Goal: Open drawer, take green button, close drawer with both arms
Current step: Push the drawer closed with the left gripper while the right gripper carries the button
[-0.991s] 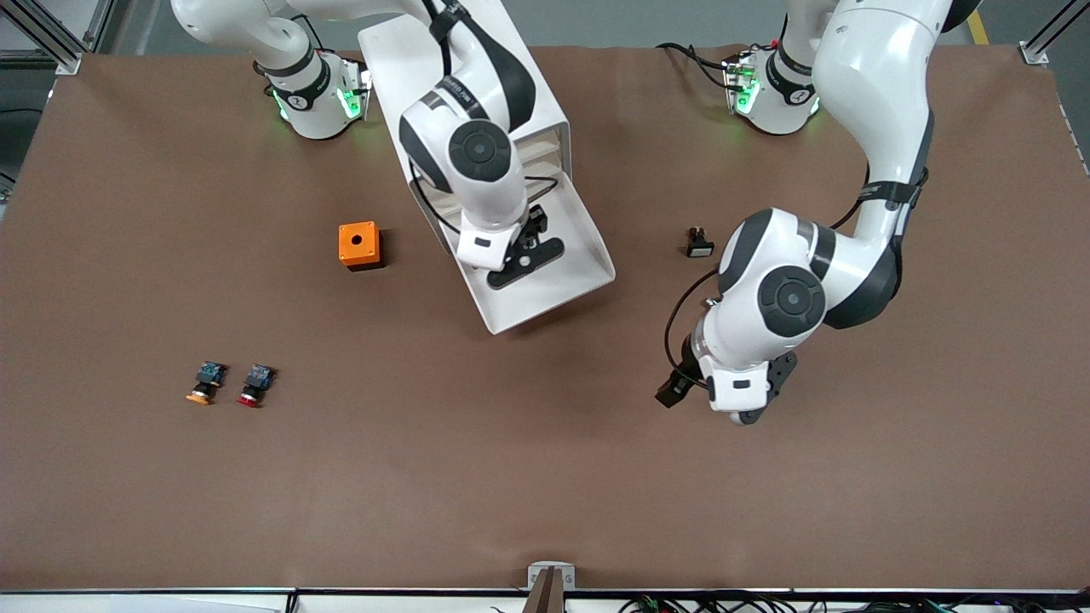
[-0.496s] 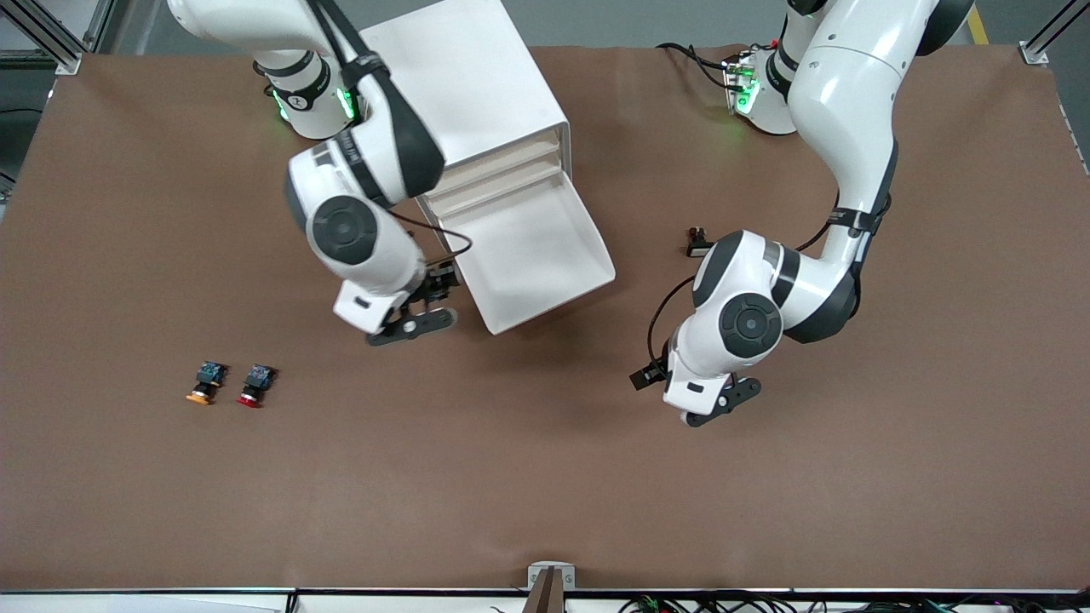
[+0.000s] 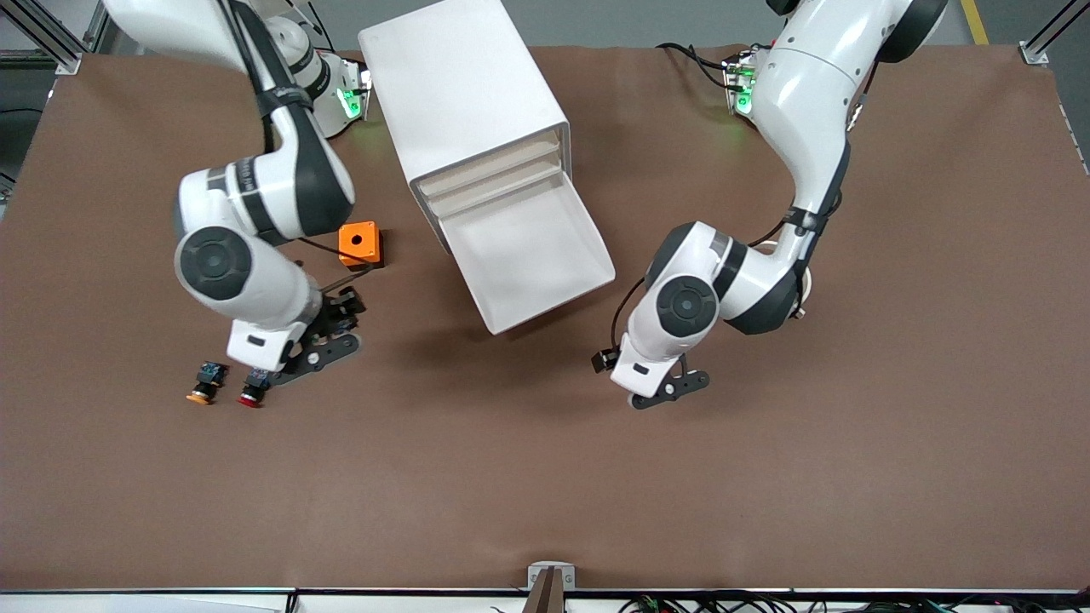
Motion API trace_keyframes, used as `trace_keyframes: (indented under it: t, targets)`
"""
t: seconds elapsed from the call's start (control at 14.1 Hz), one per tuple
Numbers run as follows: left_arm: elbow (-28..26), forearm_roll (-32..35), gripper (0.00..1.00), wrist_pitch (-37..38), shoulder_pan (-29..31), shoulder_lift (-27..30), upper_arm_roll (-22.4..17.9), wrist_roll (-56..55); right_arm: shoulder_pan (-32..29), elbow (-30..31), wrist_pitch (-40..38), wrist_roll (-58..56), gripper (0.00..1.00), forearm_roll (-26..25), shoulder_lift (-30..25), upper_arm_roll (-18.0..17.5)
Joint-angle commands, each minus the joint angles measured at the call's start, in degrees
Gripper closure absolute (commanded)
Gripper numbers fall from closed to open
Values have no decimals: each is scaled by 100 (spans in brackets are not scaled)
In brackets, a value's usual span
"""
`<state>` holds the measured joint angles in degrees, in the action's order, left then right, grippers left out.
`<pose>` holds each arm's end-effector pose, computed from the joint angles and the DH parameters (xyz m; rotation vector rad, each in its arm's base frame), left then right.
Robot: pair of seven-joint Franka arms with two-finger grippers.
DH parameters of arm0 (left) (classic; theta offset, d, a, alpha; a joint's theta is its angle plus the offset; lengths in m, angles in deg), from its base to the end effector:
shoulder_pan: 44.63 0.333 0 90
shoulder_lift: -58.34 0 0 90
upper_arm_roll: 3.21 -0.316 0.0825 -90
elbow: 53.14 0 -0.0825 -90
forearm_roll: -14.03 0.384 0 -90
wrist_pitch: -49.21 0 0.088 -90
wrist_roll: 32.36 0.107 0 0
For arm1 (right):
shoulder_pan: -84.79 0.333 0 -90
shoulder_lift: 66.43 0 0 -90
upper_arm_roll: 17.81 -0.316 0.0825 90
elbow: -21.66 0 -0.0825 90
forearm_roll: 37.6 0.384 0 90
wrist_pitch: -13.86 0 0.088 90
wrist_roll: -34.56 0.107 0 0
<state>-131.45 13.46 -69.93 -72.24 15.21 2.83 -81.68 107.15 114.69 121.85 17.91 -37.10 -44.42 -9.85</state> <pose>0.6168 -0.3918 0.2691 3.0663 0.4721 -0.1257 0.6287 0.1720 0.3924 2.9796 0.8337 -0.1862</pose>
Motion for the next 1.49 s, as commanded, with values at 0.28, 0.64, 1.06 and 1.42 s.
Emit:
trace_keyframes:
  t: [0.28,0.64,1.06,1.42]
  targets:
    - [88,320,0,-259,-315,-230,-59,-834,-777,67,1116,-4121,100,-32,470,-94]
    - [114,311,0,-268,-517,-239,-59,-1035,-1102,58,2058,-5583,100,-32,1156,-111]
    - [114,250,0,-329,-772,-257,-33,-1353,-1278,154,2103,-5840,100,-23,1500,-120]
    - [114,224,0,-329,-948,-231,11,-1713,-1278,208,2173,-5831,100,30,1596,-120]
